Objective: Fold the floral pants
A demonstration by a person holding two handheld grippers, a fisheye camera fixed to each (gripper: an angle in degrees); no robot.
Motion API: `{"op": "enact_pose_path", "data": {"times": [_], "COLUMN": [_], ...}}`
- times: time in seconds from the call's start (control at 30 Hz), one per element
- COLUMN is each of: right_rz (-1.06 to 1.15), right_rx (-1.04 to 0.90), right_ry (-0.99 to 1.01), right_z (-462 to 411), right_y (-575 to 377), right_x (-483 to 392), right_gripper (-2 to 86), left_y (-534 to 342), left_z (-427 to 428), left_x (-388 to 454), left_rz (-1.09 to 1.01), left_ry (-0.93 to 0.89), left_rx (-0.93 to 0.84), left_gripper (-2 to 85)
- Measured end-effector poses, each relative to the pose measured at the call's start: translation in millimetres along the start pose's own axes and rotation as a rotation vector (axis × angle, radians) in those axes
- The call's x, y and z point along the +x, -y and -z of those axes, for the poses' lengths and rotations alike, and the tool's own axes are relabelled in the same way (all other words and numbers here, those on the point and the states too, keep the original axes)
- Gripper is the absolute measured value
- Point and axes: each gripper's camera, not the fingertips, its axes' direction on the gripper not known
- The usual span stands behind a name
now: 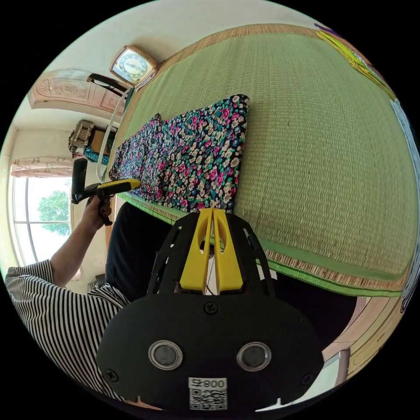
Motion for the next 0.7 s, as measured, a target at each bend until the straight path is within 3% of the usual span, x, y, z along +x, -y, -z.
{"op": "enact_pose_path", "data": {"times": [0.37,0.7], "right_rz": [-0.092,-0.196], "right_rx": [0.135,0.067], "right_ry": [0.06,0.422], "right_z": [20.2,-6.2], "right_y": [-24.1,-20.3], "right_x": [59.4,132.2], "right_gripper": [0.8,1.7], "left_y": [9.7,33.6], "left_z": [-60.3,-141.8], "left_x": [140.1,267.3], "left_rz": [-0.242,-0.465], "left_ry": [-0.047,0.142], "left_rx": [-0.006,-0.105], "left_gripper": [4.8,8.5]}}
